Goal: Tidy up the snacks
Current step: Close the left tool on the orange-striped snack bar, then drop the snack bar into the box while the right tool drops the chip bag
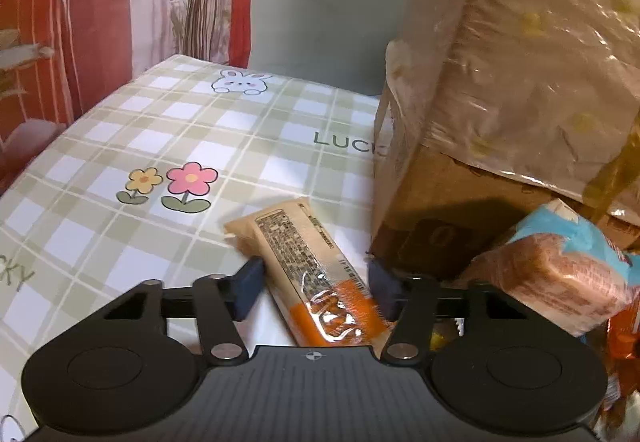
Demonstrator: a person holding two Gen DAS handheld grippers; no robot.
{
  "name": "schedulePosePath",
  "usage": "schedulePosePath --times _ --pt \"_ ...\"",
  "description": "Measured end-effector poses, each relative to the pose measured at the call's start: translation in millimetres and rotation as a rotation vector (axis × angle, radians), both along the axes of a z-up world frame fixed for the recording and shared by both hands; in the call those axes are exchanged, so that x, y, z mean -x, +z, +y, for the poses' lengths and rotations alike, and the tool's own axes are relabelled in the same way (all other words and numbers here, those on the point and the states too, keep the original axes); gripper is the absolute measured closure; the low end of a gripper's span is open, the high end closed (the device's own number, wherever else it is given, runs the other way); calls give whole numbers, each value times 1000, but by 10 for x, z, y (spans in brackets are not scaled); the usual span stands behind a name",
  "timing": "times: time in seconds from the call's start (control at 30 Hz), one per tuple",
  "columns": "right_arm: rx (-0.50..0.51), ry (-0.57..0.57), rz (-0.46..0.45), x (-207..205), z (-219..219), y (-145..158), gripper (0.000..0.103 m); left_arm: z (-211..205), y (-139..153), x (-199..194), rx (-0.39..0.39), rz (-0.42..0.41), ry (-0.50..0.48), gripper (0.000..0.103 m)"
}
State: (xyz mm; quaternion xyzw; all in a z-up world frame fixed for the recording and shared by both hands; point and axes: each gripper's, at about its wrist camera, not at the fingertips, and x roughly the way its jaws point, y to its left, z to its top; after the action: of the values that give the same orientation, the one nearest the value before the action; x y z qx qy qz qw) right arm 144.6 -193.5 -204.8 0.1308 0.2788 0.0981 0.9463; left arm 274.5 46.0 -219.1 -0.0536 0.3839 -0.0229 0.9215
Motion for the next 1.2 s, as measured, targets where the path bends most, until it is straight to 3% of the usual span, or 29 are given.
schedulePosePath --times 0.1,0.7,1.2 --pt "-2 5 4 -2 1 19 27 27 36 68 -6 -3 -12 60" --pt "4 21 -56 177 20 336 30 192 490 788 27 -112 -47 60" --pt "12 25 -166 402 16 675 31 84 930 1149 31 -262 -104 60"
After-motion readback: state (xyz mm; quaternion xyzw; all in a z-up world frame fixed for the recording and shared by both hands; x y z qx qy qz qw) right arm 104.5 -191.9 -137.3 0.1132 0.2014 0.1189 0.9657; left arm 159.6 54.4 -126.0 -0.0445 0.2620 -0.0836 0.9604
